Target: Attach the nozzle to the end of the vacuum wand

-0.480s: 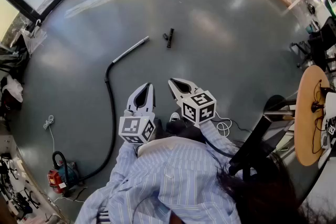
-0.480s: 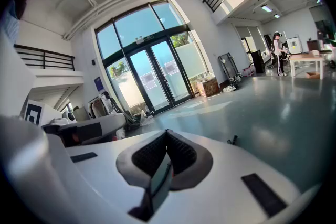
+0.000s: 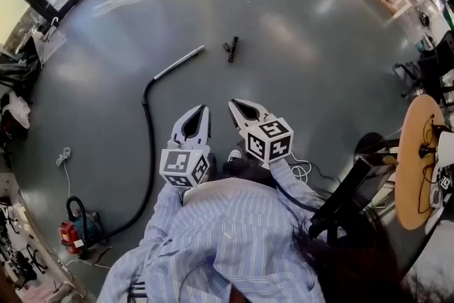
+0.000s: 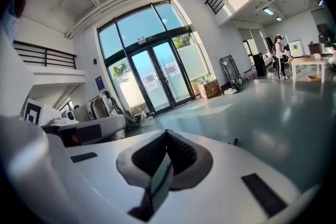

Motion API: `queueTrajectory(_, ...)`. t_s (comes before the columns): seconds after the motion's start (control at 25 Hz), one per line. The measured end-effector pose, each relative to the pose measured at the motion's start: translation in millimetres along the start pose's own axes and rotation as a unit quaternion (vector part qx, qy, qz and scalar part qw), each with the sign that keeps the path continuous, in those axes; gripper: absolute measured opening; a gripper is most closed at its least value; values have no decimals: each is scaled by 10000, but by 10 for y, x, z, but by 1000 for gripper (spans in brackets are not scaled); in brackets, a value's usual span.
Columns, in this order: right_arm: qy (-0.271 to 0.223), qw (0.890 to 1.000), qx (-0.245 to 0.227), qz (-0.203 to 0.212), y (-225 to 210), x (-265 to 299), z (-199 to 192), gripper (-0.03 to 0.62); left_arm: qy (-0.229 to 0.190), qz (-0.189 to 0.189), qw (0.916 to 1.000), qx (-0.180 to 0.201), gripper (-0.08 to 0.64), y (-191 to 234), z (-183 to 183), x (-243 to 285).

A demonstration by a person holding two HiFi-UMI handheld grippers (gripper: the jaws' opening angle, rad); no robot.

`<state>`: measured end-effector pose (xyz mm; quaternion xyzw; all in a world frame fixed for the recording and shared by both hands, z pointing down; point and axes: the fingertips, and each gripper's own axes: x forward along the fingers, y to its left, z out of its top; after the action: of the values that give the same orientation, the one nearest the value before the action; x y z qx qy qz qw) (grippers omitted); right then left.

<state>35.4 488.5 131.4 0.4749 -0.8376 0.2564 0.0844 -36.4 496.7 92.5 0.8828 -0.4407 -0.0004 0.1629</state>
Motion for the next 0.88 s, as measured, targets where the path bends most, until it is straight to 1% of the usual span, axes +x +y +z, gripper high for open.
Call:
queueTrajectory(0.2, -50, 9999, 52, 79, -9, -11, 28, 6, 17, 14, 10000, -38, 5, -2, 0, 15)
queueTrajectory(0.44, 40, 9997, 222, 47, -90, -39, -73, 6, 87, 67, 9999, -28, 5, -12, -67, 3)
queueTrajectory(0.76, 88, 9994, 328, 107, -157, -90, -143, 6, 139, 119, 9998, 21, 5, -71, -117, -21)
queueTrajectory(0.88, 128, 9990, 389, 149, -155, -83, -214, 6, 210, 160, 9996, -20, 5, -60, -171, -73)
